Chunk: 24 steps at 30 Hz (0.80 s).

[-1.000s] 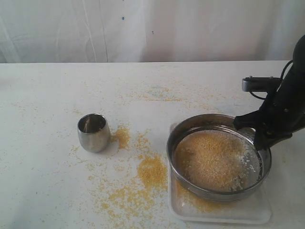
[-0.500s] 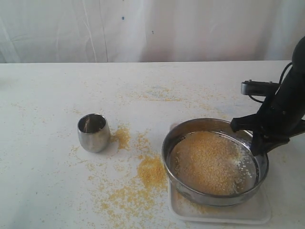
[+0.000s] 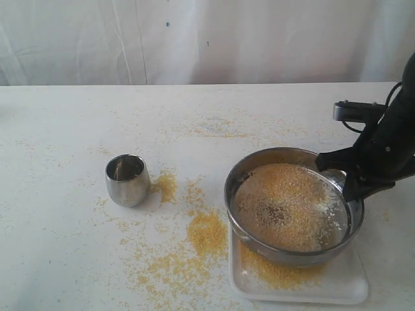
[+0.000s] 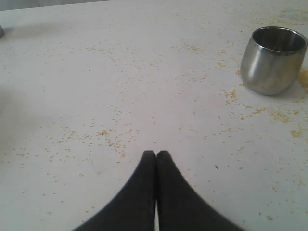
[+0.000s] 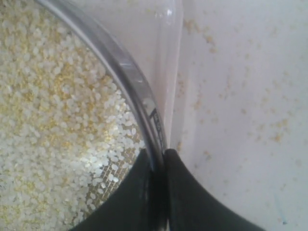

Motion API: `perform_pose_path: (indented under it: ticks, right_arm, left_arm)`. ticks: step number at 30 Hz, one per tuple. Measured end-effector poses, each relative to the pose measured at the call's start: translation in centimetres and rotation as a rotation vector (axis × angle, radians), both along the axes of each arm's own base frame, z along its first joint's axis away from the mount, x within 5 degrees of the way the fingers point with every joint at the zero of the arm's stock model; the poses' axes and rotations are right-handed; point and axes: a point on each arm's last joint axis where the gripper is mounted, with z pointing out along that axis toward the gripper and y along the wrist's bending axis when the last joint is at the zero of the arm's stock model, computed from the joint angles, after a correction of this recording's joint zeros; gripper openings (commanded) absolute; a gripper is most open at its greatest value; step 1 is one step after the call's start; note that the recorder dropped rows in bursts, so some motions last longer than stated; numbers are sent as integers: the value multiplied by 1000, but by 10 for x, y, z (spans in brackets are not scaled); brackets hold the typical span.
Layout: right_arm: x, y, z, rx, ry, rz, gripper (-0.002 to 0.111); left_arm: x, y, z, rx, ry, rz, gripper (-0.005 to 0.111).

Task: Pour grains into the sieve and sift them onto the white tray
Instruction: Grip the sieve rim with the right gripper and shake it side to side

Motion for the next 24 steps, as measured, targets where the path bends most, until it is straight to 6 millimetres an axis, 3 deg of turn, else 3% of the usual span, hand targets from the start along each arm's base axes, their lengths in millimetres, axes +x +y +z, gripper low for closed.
perform_pose_path:
  ticks: [3,8,13,18,24]
  right_arm:
    - [-5,0,-2,0,37,9,0]
    - [4,1,-1,11,-50,-68,0]
    - [-7,2,-1,30,52,-90,0]
    - [3,0,1,14,-48,-108,0]
    - [-8,1,0,10,57,-90,0]
  left_arm:
    - [0,0,0,0,0,0,0]
    - [0,0,0,0,1,0,0]
    - [0,0,0,0,1,0,0]
    - [0,0,0,0,1,0,0]
    - [0,0,0,0,1,0,0]
